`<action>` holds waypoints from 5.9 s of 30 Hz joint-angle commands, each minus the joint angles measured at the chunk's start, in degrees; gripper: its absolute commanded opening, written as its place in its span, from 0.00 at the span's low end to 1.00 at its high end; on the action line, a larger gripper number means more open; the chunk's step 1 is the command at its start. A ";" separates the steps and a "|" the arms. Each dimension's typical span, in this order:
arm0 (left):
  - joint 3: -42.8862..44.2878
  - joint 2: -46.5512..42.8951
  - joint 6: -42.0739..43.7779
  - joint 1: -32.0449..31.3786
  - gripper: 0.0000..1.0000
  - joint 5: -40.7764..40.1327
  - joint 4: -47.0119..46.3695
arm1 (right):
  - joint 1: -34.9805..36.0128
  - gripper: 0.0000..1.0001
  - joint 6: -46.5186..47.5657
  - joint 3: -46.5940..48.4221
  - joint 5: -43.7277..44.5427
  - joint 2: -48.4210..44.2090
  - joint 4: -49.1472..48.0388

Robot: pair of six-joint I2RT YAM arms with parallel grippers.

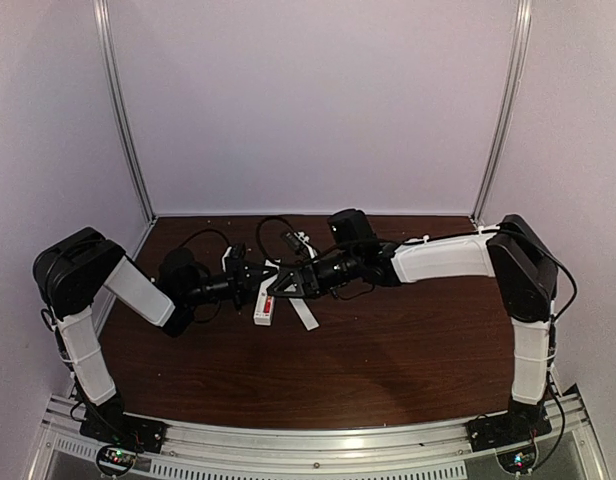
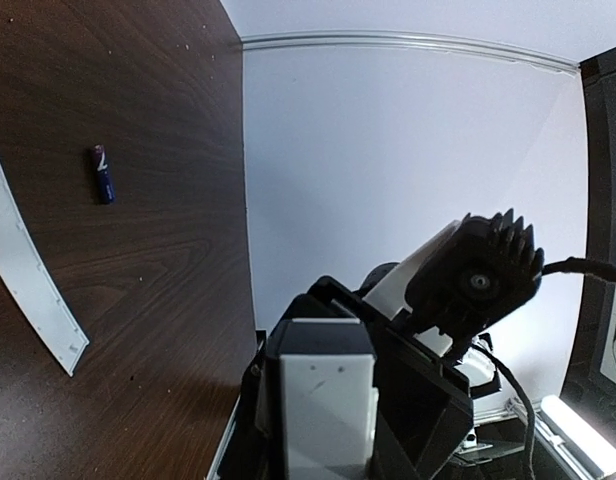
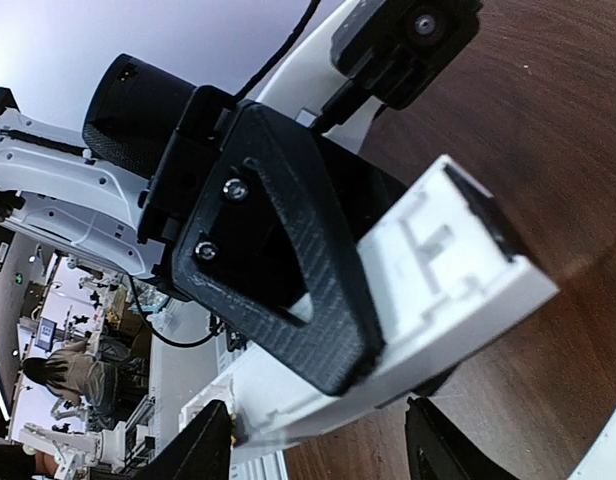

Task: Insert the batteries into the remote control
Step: Load the battery into the battery compartment, then pick up the battery at the center of the board, then place the battery in the battery compartment.

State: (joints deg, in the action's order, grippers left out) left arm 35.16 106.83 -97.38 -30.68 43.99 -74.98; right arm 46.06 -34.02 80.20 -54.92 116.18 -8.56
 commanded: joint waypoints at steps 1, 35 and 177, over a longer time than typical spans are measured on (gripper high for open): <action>-1.73 -0.38 1.58 1.46 0.00 1.99 -21.72 | -3.10 0.62 10.68 -1.26 7.86 -5.54 10.91; 5.63 -13.67 39.14 3.52 0.00 -7.30 42.32 | -7.35 0.48 32.02 49.97 45.92 22.82 69.49; 24.58 -0.37 23.19 -7.20 0.00 7.78 28.43 | 24.55 0.00 142.78 0.44 78.42 -21.94 32.33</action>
State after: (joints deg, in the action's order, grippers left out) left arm 57.89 105.89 -75.94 -37.71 50.68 -46.52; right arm 69.73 108.51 80.44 23.42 94.11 23.79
